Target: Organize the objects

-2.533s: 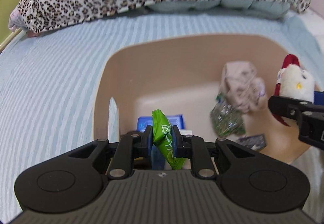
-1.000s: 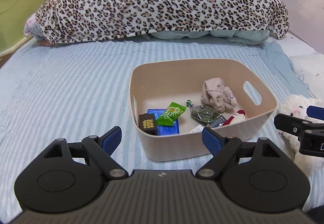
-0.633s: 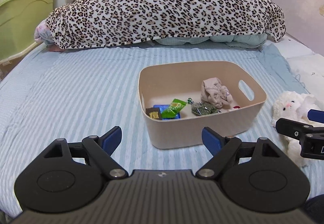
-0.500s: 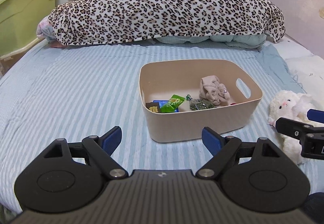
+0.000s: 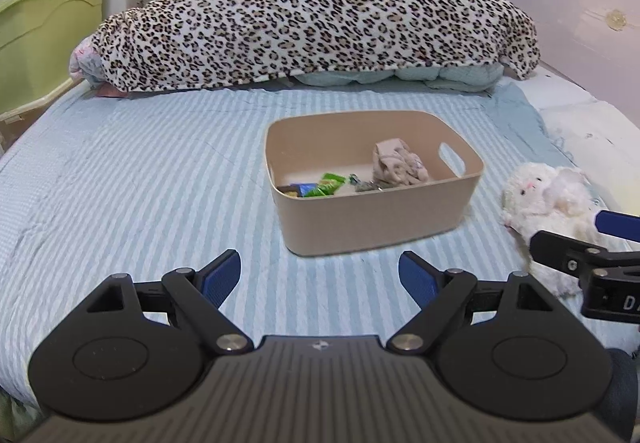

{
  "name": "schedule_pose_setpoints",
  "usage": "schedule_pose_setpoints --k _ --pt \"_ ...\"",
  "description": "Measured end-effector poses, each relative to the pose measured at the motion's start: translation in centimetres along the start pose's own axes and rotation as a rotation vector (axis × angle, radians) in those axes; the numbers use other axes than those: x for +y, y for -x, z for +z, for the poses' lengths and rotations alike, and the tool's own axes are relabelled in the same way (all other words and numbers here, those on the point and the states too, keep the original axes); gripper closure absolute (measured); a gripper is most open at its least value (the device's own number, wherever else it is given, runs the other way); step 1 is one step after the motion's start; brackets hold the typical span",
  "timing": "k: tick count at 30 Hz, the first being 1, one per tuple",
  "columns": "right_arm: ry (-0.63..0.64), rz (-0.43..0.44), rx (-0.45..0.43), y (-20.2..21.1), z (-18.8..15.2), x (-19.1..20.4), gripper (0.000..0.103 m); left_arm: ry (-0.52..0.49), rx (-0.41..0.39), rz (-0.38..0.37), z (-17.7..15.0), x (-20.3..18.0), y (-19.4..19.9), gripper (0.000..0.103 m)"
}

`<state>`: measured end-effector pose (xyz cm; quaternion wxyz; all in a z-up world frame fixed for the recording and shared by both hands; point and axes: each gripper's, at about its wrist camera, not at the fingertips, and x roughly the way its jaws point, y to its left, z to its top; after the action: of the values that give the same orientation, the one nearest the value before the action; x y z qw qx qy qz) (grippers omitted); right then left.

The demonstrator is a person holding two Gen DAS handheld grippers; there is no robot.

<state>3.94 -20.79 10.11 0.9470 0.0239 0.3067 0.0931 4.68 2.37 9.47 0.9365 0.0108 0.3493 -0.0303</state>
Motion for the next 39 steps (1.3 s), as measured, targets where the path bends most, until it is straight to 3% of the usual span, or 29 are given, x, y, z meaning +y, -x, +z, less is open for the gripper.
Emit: schedule_pose_setpoints --k 25,39 --pt "0.01 0.01 0.049 4.5 -2.5 0.7 0.0 -0.009 0.034 -0.029 -4.0 0.1 3.9 0.016" --pt "0.006 0.013 0.055 5.3 -3.1 0.7 0.0 -0.02 0.022 -0.048 -4.2 -0.1 5.3 0.016"
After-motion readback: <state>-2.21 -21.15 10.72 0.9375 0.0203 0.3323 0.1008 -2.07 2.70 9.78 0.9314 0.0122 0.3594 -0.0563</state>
